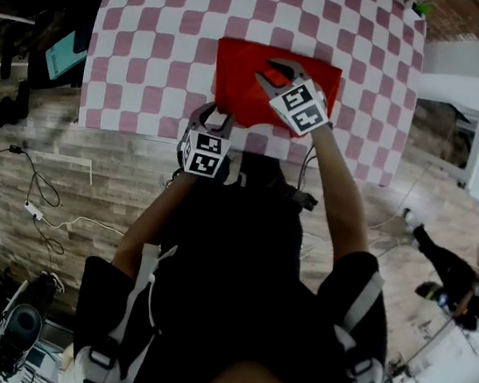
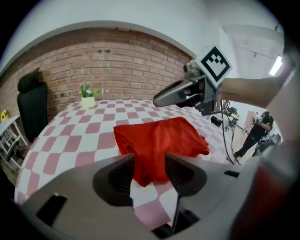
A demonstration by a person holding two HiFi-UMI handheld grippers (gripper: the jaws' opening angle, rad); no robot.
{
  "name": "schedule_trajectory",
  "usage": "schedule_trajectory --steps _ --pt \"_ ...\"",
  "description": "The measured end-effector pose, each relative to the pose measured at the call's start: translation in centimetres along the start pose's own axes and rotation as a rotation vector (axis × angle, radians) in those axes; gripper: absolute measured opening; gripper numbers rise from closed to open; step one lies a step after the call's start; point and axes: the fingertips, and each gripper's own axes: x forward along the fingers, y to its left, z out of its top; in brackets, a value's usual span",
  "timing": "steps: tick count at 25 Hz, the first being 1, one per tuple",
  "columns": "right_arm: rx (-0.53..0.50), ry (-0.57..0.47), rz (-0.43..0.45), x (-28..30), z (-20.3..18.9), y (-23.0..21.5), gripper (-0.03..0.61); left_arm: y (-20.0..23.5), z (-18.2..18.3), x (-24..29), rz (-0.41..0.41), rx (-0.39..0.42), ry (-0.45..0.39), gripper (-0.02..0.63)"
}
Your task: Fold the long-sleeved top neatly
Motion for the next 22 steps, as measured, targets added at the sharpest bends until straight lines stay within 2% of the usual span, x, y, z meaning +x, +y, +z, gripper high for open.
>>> schedule_trajectory --steps 1,7,11,18,22 --pt "-0.018 0.02 0.027 0.8 0.1 -0.3 0.139 -0.1 -0.2 0.6 -0.01 -0.016 0.021 0.202" --pt "-0.156 0.183 0.205 6.1 -0.7 -1.6 0.163 0.3 -1.7 3.3 0.001 -0.146 0.134 0.235" --pt "-0.228 0.267 0.281 8.7 -1.3 -2.8 0.166 1.0 -2.7 4.8 0.025 -0.214 0.205 0.238" --pt "-0.26 0.383 0.403 12.5 -2.9 -3.5 0.176 1.8 -4.1 6.4 0.031 -0.269 0.27 0.244" --pt "-0.25 0.465 0.458 14.3 -4.6 -3.4 0.176 2.1 -4.7 7.0 0.028 -0.298 0.27 0.244"
